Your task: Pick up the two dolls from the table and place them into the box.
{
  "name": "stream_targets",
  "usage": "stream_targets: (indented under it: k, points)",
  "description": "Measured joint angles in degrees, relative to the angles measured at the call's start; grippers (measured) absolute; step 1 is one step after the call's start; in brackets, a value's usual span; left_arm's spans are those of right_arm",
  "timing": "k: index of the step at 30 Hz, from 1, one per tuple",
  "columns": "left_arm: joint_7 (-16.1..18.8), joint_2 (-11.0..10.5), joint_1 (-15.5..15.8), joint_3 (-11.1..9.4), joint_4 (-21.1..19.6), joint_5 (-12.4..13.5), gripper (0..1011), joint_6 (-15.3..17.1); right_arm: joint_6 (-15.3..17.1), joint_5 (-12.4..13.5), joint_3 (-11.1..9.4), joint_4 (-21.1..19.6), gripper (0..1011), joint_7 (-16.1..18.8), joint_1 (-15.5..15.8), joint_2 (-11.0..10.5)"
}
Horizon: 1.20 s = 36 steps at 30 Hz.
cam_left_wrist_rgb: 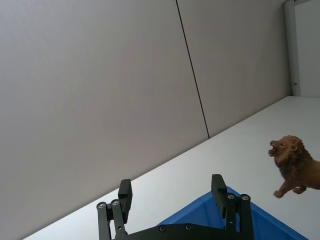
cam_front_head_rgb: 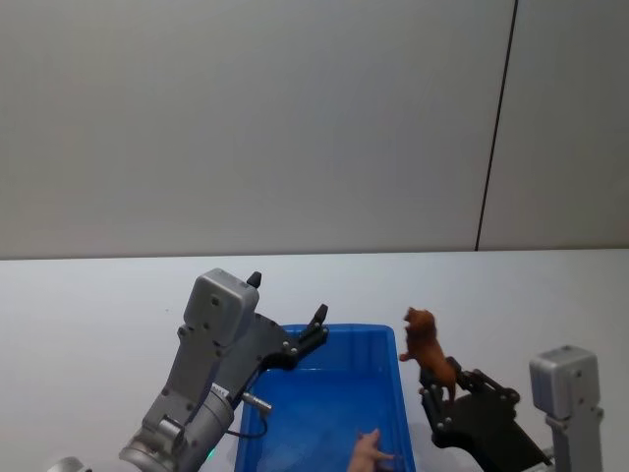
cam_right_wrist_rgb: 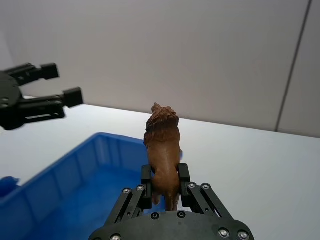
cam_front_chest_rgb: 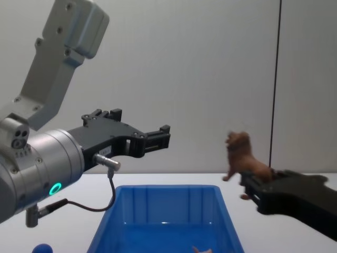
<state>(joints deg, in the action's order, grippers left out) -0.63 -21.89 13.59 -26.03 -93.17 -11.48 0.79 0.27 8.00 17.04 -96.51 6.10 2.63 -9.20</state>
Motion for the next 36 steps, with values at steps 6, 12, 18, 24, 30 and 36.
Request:
stream_targets:
  k: [6,12,18,24,30,36]
  points:
    - [0.0,0.0,0.0,0.0,0.0,0.0,1001,0.0,1.5,2.2,0.1,1.5,291,5.6,-2.4,1.0]
    - [0.0,0.0,0.0,0.0,0.0,0.0,1002,0.0,3.9,3.6,0.5,3.7,291,9.4,-4.8,2.3]
    - [0.0,0.0,0.0,0.0,0.0,0.0,1001,0.0,6.4,4.5,0.9,6.3,420,12.2,-7.3,3.6]
    - [0.0,0.0,0.0,0.0,0.0,0.0,1002,0.0,7.6,4.7,1.1,7.3,636,12.6,-8.4,4.2]
    - [0.0,0.0,0.0,0.0,0.0,0.0,1001,0.0,7.7,3.9,1.2,7.4,814,11.3,-8.5,4.2]
    - [0.0,0.0,0.0,0.0,0.0,0.0,1001,0.0,6.5,2.5,1.2,5.9,977,8.5,-7.5,3.6]
